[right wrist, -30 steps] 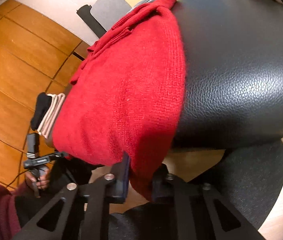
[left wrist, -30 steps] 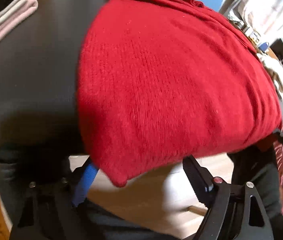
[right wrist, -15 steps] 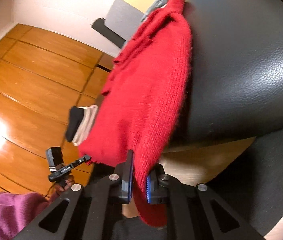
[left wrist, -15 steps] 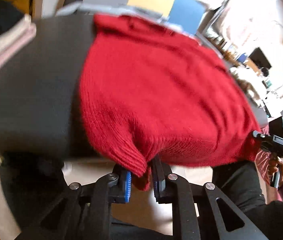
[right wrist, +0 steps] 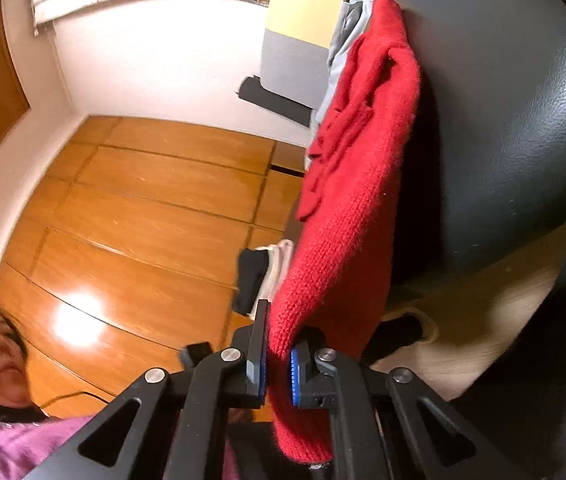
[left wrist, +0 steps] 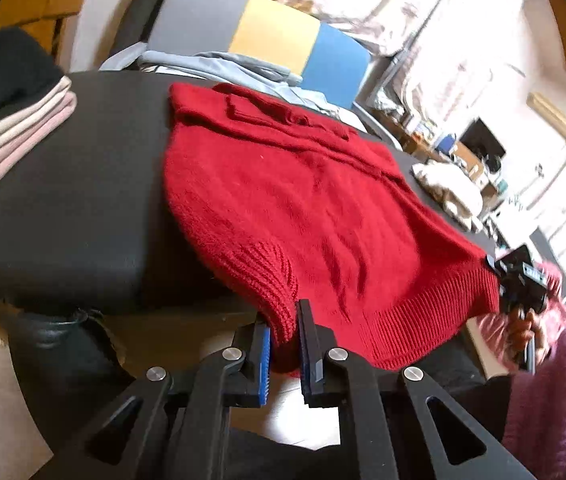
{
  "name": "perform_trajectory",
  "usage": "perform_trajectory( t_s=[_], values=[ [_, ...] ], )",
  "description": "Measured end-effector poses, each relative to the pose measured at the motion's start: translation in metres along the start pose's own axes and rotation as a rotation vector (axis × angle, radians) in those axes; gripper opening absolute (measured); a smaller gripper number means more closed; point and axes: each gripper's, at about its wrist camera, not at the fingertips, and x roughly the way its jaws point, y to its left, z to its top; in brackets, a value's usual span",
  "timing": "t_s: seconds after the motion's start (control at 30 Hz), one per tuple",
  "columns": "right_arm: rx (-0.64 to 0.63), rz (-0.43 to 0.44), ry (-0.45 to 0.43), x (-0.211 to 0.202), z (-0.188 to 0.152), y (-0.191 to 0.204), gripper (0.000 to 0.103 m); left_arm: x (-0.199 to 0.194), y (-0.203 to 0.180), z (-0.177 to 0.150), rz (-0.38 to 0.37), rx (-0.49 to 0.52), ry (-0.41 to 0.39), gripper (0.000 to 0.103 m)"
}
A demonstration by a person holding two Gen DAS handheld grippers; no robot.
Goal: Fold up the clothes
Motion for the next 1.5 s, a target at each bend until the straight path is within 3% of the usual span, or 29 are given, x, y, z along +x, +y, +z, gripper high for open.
perform_trajectory(
  t_s=[0.13,0.23,0.4,0.57,0.73,0.87,0.93,1.03,1.13,1.2,1.23,1.27,1.3,1.33,1.43,1.5],
  values=[
    [0.038,0.067,-0.022,0.005,0.025,0.009,0.007,-0.017,-0.004,0.039,-0.025,0.035,-0.075,0.01],
    [0.051,0.094,-0.055,0.02,0.07,0.018,0.007,-0.023,-0.007,0.084,-0.04,0.052,-0.148,0.01],
    [0.076,0.112,-0.148,0.045,0.155,0.022,0.007,-0.004,0.013,0.168,-0.046,-0.038,-0.247,0.01],
    [0.188,0.047,-0.238,0.069,0.229,-0.001,0.007,0.046,0.035,0.237,0.009,-0.12,-0.244,0.01],
    [0.353,-0.139,-0.29,0.082,0.28,-0.065,0.01,0.14,0.074,0.287,0.138,-0.187,-0.118,0.01],
    [0.466,-0.203,-0.264,0.093,0.296,-0.104,0.011,0.209,0.104,0.295,0.256,-0.236,0.083,0.01],
    [0.468,-0.179,-0.241,0.094,0.296,-0.099,0.028,0.22,0.107,0.292,0.214,-0.265,0.128,0.01],
    [0.404,-0.19,-0.14,0.103,0.301,-0.078,0.035,0.212,0.1,0.295,0.109,-0.267,0.095,0.018],
    [0.378,-0.151,-0.115,0.111,0.311,-0.069,0.035,0.21,0.098,0.312,0.07,-0.274,0.047,0.03],
    [0.388,-0.121,-0.201,0.106,0.318,-0.074,0.036,0.211,0.101,0.327,0.088,-0.309,-0.013,0.036],
    [0.409,-0.111,-0.249,0.104,0.321,-0.081,0.036,0.211,0.104,0.33,0.107,-0.326,-0.04,0.044],
    [0.432,-0.1,-0.298,0.102,0.324,-0.089,0.036,0.21,0.107,0.333,0.167,-0.337,-0.076,0.051],
    [0.455,-0.113,-0.338,0.098,0.322,-0.097,0.036,0.208,0.11,0.336,0.236,-0.347,-0.114,0.065],
    [0.472,-0.136,-0.367,0.093,0.319,-0.101,0.036,0.207,0.112,0.337,0.318,-0.347,-0.137,0.068],
    [0.415,-0.197,-0.427,0.08,0.31,-0.097,0.036,0.204,0.12,0.329,0.428,-0.356,-0.149,0.069],
    [0.29,-0.307,-0.402,0.078,0.304,-0.076,0.036,0.204,0.121,0.316,0.48,-0.314,-0.112,0.069]
  ],
)
